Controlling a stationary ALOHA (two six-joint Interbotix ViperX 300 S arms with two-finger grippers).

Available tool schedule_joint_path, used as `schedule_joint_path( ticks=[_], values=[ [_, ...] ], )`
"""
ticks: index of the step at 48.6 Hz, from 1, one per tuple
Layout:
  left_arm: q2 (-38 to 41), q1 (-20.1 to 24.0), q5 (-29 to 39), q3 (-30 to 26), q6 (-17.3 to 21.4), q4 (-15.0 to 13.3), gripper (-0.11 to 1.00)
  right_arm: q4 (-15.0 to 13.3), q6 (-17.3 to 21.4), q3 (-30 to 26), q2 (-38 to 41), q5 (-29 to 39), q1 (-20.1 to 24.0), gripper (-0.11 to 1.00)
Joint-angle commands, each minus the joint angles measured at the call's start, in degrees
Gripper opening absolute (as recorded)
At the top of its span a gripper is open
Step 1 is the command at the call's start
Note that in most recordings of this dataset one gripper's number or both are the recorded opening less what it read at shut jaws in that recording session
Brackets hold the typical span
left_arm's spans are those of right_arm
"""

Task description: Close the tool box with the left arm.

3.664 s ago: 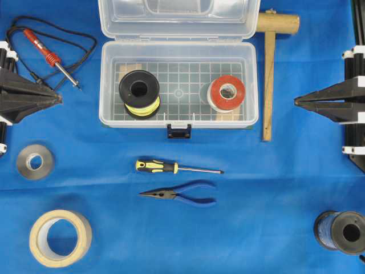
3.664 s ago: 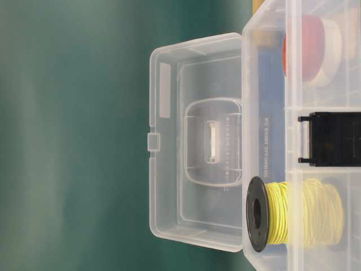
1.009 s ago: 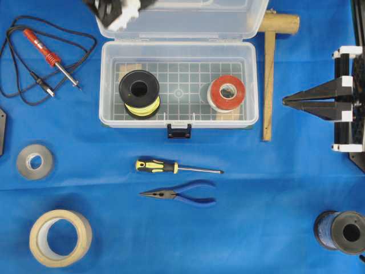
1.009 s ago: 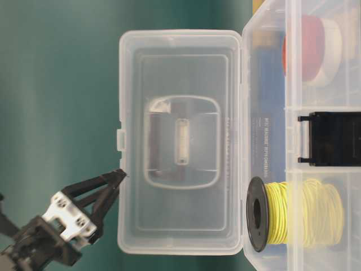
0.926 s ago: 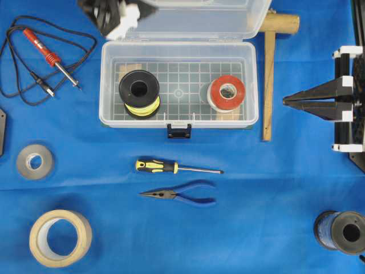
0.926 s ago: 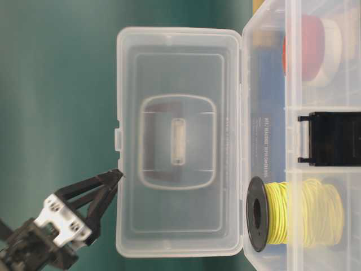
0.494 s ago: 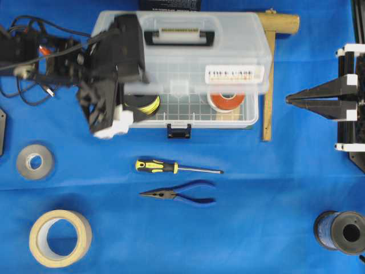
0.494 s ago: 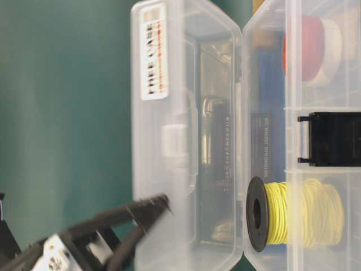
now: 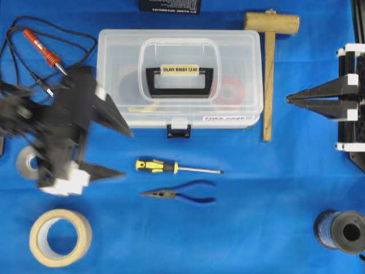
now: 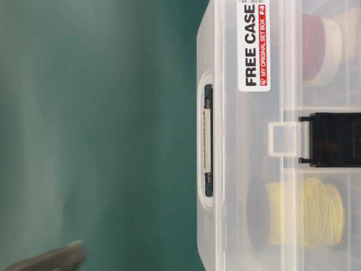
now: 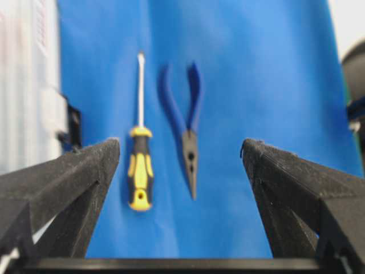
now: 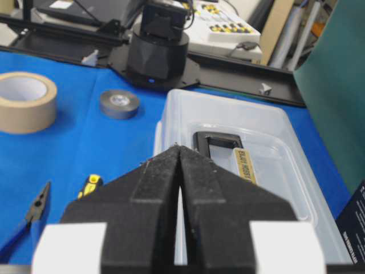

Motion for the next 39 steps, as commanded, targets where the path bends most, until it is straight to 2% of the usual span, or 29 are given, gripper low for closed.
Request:
schedule_joint_path(
  ticks=[1,9,21,39],
  values=[
    [-5.7,1.1,-1.9,1.3,0.1,0.4,0.91,-0.1,-0.1,-1.6,0.1,-0.4,0.0,0.00],
    [-16.4,3.3,-7.9,8.1,1.1,0.4,0.91,-0.1,-0.1,-1.6,0.0,-0.5,0.0,0.00],
    [-33.1,4.3,-17.8,20.9,5.7,0.4,0.91,-0.1,-0.1,-1.6,-0.1,-0.6,0.0,0.00],
    [-49.8,4.5,-27.9,42.1,5.9,0.0,0.91,-0.1,-0.1,-1.4,-0.3,-0.5,0.0,0.00]
  ],
)
